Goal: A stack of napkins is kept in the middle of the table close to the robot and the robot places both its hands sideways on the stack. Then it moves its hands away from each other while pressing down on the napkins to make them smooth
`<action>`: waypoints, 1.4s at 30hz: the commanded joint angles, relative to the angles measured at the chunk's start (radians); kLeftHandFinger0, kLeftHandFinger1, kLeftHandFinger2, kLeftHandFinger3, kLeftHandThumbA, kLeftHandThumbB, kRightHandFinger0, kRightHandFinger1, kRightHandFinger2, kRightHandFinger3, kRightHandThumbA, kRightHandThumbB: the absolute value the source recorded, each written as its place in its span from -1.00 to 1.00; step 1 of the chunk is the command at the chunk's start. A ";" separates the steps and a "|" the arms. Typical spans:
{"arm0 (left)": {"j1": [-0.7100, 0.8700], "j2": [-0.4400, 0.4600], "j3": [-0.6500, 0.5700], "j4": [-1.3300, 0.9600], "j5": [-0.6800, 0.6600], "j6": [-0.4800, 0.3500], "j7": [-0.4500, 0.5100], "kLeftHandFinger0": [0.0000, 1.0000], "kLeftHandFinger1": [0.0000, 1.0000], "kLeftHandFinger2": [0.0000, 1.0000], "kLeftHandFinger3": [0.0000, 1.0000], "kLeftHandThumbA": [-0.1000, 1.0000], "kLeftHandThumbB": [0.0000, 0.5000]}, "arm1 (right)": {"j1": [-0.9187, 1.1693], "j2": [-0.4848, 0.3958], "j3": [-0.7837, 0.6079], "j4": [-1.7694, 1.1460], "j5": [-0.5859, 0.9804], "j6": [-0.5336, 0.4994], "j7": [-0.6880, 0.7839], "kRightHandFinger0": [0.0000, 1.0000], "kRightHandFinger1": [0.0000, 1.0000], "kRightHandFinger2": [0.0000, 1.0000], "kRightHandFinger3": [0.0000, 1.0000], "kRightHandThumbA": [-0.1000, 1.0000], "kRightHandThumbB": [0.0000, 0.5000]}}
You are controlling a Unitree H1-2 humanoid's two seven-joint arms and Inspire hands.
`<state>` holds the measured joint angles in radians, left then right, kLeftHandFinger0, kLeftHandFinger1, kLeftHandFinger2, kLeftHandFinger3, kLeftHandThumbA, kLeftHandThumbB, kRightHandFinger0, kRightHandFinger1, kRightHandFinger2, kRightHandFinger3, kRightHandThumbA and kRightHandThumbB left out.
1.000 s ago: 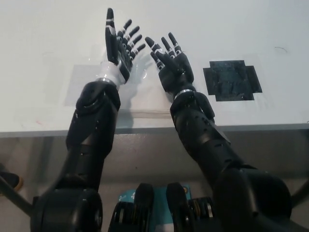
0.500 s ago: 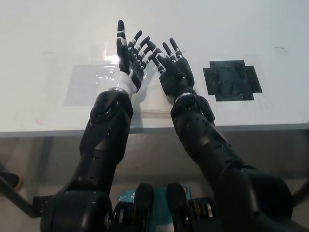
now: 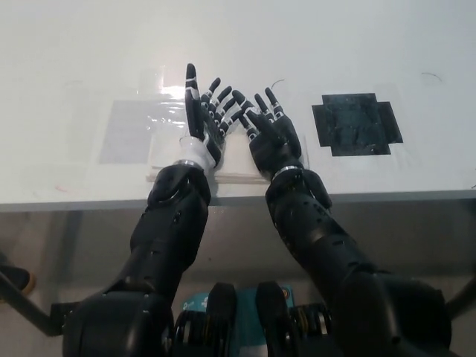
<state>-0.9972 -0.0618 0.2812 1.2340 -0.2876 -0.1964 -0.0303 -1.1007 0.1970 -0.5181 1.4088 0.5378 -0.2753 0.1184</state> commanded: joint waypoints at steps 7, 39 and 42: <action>0.013 0.020 -0.024 0.052 0.026 -0.046 0.031 1.00 1.00 1.00 1.00 1.00 0.01 | 0.018 0.026 0.032 0.023 -0.024 0.004 -0.003 1.00 1.00 1.00 1.00 1.00 -0.02; 0.102 0.177 0.024 -0.127 -0.036 0.010 -0.041 1.00 1.00 1.00 1.00 1.00 0.06 | 0.039 -0.168 0.042 -0.007 -0.020 -0.032 0.065 1.00 1.00 1.00 1.00 1.00 -0.12; 0.116 0.188 0.029 -0.143 -0.043 -0.002 -0.051 1.00 1.00 1.00 1.00 1.00 0.05 | 0.046 -0.185 0.047 -0.007 -0.027 -0.033 0.058 1.00 1.00 1.00 1.00 1.00 -0.09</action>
<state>-0.8946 0.0904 0.2934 1.1139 -0.3104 -0.2114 -0.0699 -1.0443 0.0418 -0.4733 1.4093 0.5176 -0.2823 0.1759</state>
